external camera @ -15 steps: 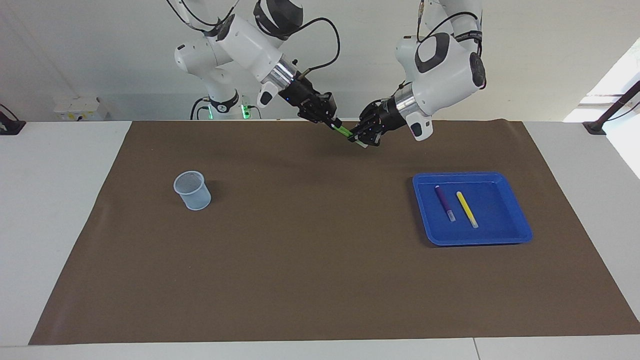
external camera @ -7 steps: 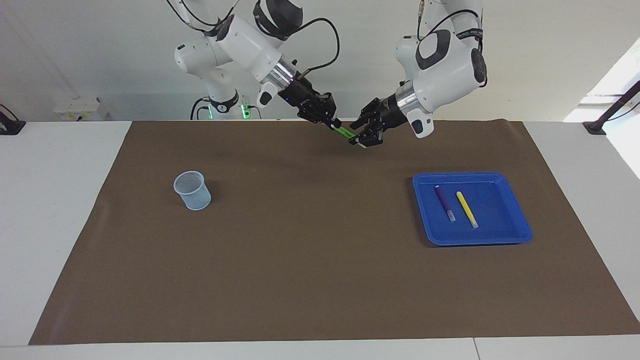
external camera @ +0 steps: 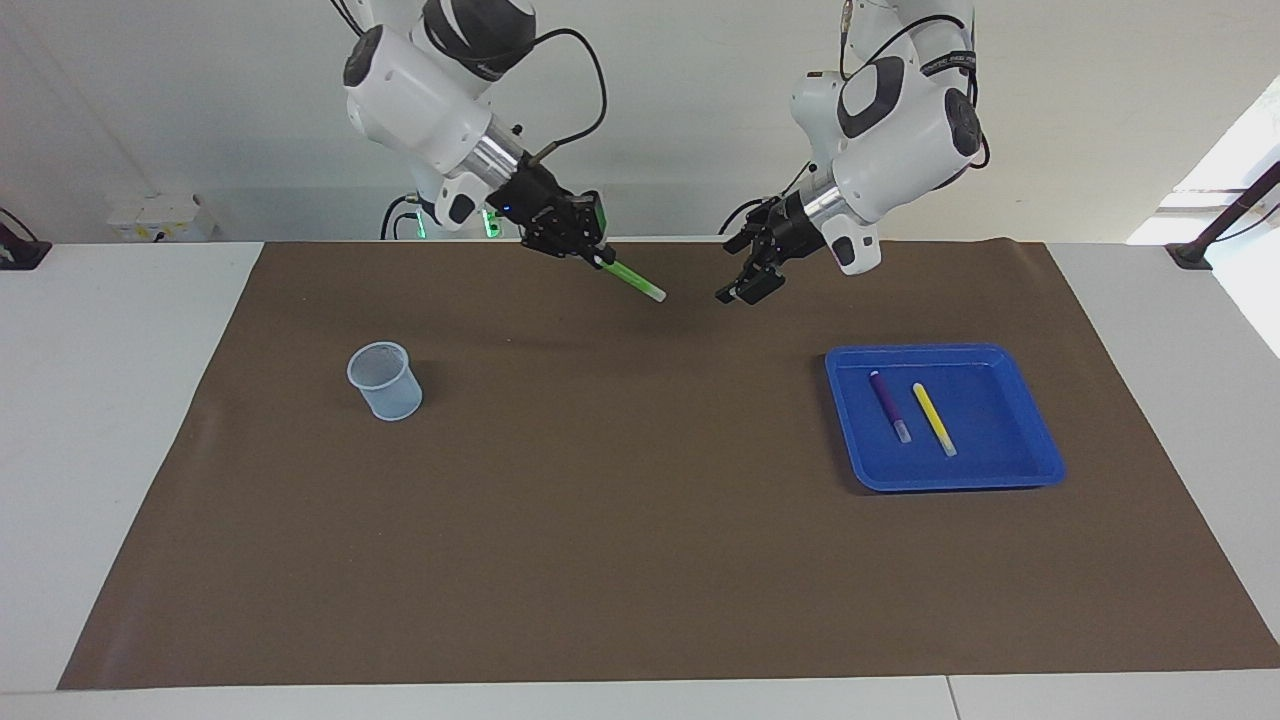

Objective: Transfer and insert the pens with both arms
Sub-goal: 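Insert the green pen into the cup while the left gripper reaches yellow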

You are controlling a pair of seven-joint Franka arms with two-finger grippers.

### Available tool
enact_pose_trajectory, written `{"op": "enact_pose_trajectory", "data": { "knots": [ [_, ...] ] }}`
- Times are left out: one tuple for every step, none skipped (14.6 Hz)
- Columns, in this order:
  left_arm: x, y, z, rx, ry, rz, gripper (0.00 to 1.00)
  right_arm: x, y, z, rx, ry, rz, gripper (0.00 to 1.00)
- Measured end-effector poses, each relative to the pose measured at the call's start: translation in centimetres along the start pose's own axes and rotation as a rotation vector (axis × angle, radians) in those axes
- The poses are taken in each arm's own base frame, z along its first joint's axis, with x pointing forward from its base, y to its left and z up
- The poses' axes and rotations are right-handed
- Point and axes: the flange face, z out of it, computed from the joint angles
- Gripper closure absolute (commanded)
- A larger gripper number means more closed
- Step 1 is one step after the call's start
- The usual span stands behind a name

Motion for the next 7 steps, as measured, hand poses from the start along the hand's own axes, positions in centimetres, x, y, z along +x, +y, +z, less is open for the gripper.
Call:
{"op": "enact_pose_trajectory", "data": {
  "knots": [
    [1.5, 0.1, -0.7, -0.010, 0.020, 0.035, 0.00, 0.8, 1.5, -1.5, -0.016, -0.009, -0.050, 1.00],
    [3.3, 0.2, -1.7, -0.019, 0.040, 0.095, 0.00, 1.4, 2.8, -2.8, -0.046, -0.016, -0.104, 1.00],
    [5.3, 0.1, -2.4, -0.020, 0.070, 0.181, 0.00, 1.9, 3.8, -4.0, -0.089, -0.025, -0.161, 1.00],
    [7.4, -0.2, -3.1, -0.012, 0.101, 0.268, 0.00, 2.2, 4.4, -4.9, -0.135, -0.033, -0.211, 1.00],
    [9.6, -0.5, -3.7, -0.006, 0.122, 0.337, 0.00, 2.4, 4.6, -5.6, -0.176, -0.040, -0.252, 1.00],
    [11.8, -1.0, -4.4, 0.003, 0.144, 0.410, 0.00, 2.5, 4.5, -6.2, -0.217, -0.044, -0.292, 1.00],
    [13.9, -1.4, -5.2, 0.018, 0.171, 0.483, 0.00, 2.6, 4.4, -6.6, -0.262, -0.050, -0.336, 1.00]
  ]
}}
